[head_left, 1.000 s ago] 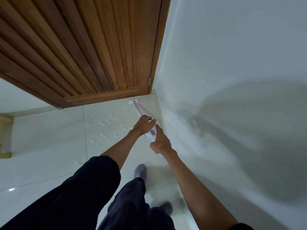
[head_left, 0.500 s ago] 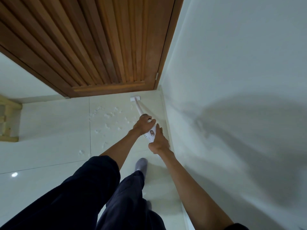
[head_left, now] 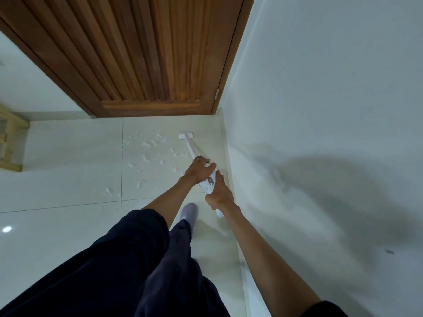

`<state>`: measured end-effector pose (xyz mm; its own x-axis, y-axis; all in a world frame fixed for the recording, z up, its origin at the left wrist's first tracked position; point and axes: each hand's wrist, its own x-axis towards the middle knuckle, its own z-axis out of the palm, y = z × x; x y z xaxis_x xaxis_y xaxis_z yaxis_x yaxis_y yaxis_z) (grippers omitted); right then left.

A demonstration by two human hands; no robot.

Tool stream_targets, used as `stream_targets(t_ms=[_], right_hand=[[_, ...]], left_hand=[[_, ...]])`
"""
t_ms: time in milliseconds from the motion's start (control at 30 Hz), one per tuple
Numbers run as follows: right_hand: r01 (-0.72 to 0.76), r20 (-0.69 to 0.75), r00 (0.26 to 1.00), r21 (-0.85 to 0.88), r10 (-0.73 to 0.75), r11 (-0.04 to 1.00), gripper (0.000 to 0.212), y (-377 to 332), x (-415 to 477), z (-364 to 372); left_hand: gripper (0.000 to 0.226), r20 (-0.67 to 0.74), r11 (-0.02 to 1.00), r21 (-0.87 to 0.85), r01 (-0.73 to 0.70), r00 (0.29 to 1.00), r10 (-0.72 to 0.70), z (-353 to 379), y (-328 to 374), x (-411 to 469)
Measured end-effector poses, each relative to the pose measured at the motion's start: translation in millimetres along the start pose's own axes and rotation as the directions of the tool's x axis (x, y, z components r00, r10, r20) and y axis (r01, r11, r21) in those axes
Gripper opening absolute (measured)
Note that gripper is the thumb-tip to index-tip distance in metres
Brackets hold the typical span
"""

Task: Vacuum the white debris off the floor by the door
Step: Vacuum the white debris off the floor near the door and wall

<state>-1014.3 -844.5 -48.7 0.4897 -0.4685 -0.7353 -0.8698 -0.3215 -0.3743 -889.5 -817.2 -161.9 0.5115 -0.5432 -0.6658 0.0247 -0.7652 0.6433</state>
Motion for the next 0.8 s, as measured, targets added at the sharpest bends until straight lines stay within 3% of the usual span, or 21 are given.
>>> stream_targets(t_ms=[100, 467, 533, 667, 800], right_hand=[[0.001, -0.002, 1.000, -0.015, -0.001, 1.000, 0.090, 8, -10, 9], [0.018, -0.033, 0.999, -0.035, -0.019, 0.999, 0.092, 40, -51, 46], [0.022, -0.044, 0.999, -0.029, -0.023, 0.999, 0.090, 47, -59, 55], [0.040, -0.069, 0.997, -0.007, -0.041, 0.999, 0.084, 58, -76, 69], [0.050, -0.073, 0.996, 0.019, -0.048, 0.999, 0.081, 67, -90, 80]], left_hand=[[0.074, 0.001, 1.000, -0.016, 0.008, 1.000, -0.008, 7, -4, -16], [0.093, 0.014, 1.000, -0.009, 0.001, 1.000, -0.001, 37, -41, -59], [0.088, 0.015, 1.000, -0.023, -0.010, 1.000, 0.010, 44, -50, -66], [0.058, 0.013, 0.998, -0.058, -0.024, 1.000, 0.025, 55, -60, -84], [0.085, -0.005, 0.992, -0.120, -0.043, 0.999, 0.043, 66, -73, -96]])
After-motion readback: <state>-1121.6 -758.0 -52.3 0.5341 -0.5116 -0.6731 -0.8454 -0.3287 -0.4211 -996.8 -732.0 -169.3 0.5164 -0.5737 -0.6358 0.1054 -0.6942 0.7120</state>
